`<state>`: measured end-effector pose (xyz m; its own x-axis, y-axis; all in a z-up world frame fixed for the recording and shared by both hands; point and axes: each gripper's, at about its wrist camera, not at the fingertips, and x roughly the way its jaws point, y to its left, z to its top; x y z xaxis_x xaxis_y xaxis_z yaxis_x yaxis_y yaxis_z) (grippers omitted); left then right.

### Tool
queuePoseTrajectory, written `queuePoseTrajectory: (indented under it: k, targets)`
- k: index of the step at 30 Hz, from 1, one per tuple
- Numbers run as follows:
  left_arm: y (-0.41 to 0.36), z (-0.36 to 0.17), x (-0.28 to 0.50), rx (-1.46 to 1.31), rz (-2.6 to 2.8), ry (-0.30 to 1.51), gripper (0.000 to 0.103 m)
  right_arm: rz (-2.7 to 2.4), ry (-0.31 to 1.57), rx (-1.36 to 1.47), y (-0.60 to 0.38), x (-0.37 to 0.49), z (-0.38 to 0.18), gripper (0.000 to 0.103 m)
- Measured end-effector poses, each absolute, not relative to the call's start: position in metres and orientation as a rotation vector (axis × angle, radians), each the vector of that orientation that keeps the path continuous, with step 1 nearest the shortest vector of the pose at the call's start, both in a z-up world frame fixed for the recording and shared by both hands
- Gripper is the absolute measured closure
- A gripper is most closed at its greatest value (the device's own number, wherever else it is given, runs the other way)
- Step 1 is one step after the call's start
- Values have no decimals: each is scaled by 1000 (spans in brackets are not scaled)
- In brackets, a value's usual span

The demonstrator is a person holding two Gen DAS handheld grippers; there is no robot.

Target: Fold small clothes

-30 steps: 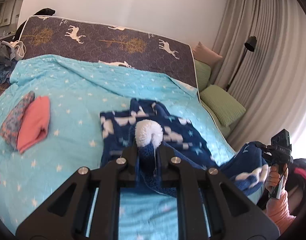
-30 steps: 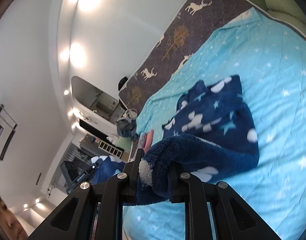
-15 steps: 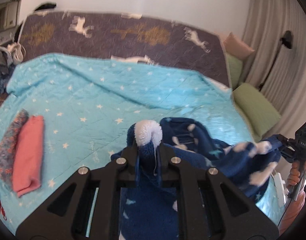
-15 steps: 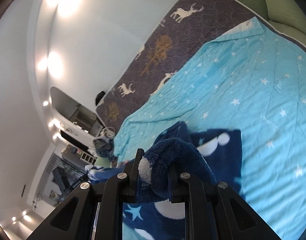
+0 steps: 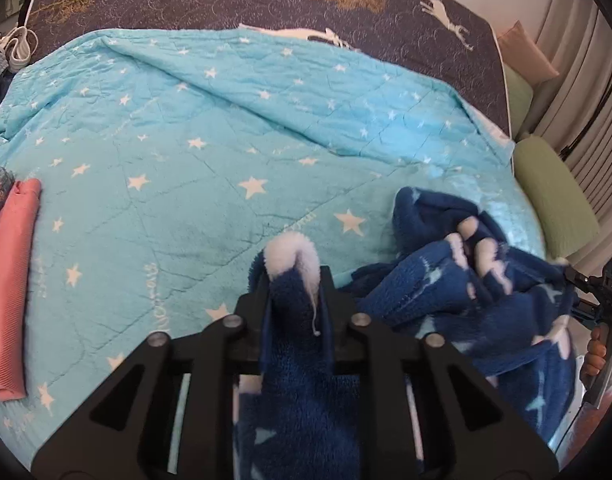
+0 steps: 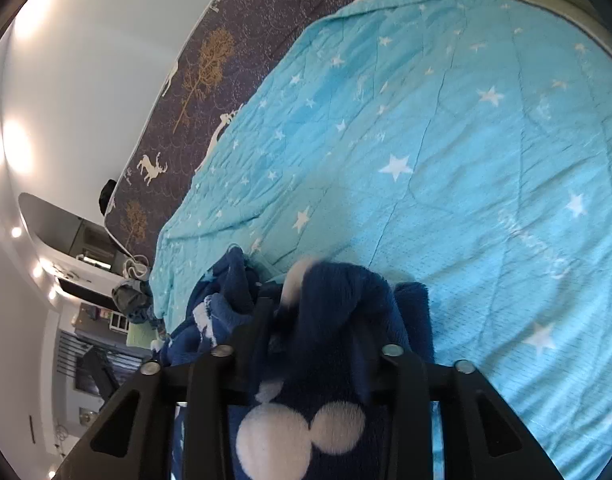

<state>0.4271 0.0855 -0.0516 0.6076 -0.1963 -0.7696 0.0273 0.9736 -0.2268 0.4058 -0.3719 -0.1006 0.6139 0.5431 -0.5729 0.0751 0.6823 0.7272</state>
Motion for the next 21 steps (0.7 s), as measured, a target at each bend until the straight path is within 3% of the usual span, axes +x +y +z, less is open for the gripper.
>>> queuePoseTrajectory:
  k: [3,4,9,13,21]
  targets:
    - [91,-25,412,-192,-101,835,55,292,821,777,-379,389,-76,51]
    - [92,-18,409,-189,-103,818,53,295,804,766,-380,383,-67,50]
    - [95,15,382,-166,-133,759,53,334,772,601,-360,350,-26,50]
    - [71,26,343,-80,-241,733,53,318,782,264,-305,320,-10,50]
    - [-13,-21,312,223,-315,874,53,303,953,10,-217,317,-53,51]
